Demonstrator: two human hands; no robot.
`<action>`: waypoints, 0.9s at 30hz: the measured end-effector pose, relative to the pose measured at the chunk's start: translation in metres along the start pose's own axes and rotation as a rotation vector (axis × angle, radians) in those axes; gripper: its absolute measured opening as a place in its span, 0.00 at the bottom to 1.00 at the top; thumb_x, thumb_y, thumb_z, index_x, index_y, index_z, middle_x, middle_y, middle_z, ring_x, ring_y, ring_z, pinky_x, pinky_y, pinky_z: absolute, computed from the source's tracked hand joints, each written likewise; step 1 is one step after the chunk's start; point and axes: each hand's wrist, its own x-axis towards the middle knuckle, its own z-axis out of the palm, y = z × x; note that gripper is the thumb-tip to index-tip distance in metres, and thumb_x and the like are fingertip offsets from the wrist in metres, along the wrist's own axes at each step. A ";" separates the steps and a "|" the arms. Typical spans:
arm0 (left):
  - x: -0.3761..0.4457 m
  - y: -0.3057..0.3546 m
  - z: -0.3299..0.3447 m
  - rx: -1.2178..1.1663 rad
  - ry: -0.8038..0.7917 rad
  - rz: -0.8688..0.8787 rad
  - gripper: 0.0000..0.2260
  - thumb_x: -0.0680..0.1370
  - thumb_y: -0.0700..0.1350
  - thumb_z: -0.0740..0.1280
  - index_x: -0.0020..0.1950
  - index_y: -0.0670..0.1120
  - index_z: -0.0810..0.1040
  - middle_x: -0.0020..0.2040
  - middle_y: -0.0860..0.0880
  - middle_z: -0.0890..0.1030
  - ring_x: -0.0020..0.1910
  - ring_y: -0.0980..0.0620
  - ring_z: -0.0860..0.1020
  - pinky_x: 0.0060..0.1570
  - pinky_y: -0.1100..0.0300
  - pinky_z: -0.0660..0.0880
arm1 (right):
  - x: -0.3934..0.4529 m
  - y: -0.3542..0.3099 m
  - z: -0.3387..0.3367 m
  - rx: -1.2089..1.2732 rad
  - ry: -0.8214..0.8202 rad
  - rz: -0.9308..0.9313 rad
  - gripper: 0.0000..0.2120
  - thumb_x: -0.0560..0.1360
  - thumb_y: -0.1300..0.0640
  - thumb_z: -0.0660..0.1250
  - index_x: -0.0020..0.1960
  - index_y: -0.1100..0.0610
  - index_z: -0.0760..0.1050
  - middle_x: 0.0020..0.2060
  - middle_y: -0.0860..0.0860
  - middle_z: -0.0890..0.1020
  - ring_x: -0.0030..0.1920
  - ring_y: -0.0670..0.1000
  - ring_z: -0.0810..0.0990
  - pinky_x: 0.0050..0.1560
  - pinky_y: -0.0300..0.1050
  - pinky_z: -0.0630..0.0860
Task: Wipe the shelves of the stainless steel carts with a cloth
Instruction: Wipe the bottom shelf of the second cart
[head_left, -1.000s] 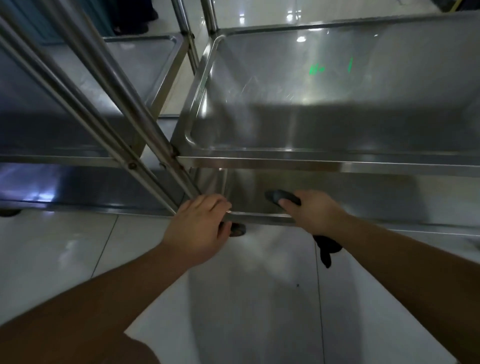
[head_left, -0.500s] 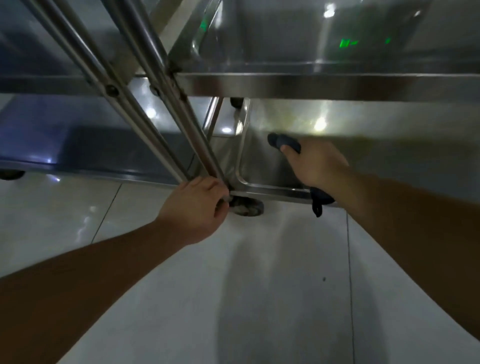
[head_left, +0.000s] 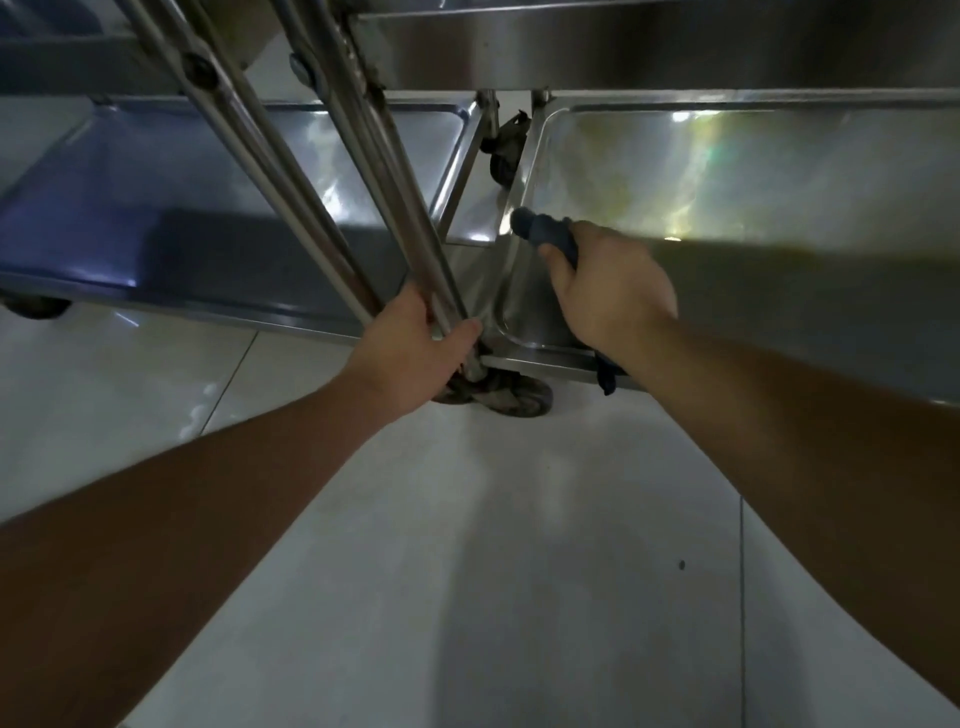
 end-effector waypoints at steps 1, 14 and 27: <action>0.003 0.000 0.003 -0.061 0.027 -0.019 0.13 0.79 0.62 0.72 0.59 0.60 0.76 0.48 0.61 0.84 0.51 0.61 0.83 0.55 0.56 0.79 | 0.004 -0.002 0.005 -0.006 0.009 -0.010 0.21 0.85 0.41 0.55 0.67 0.55 0.74 0.57 0.56 0.81 0.57 0.62 0.79 0.50 0.53 0.77; 0.032 0.009 0.039 -0.642 0.288 0.068 0.07 0.77 0.42 0.72 0.39 0.49 0.83 0.34 0.49 0.80 0.37 0.51 0.81 0.44 0.56 0.81 | 0.028 0.000 0.069 -0.089 -0.331 -0.175 0.25 0.86 0.44 0.49 0.82 0.44 0.59 0.82 0.43 0.60 0.83 0.53 0.50 0.79 0.58 0.54; 0.034 0.012 0.049 -0.805 0.321 0.017 0.13 0.72 0.38 0.68 0.30 0.53 0.74 0.28 0.49 0.74 0.31 0.49 0.74 0.39 0.57 0.72 | -0.056 0.114 -0.020 -0.242 -0.412 -0.316 0.28 0.82 0.40 0.48 0.78 0.46 0.69 0.76 0.41 0.70 0.81 0.48 0.58 0.76 0.57 0.64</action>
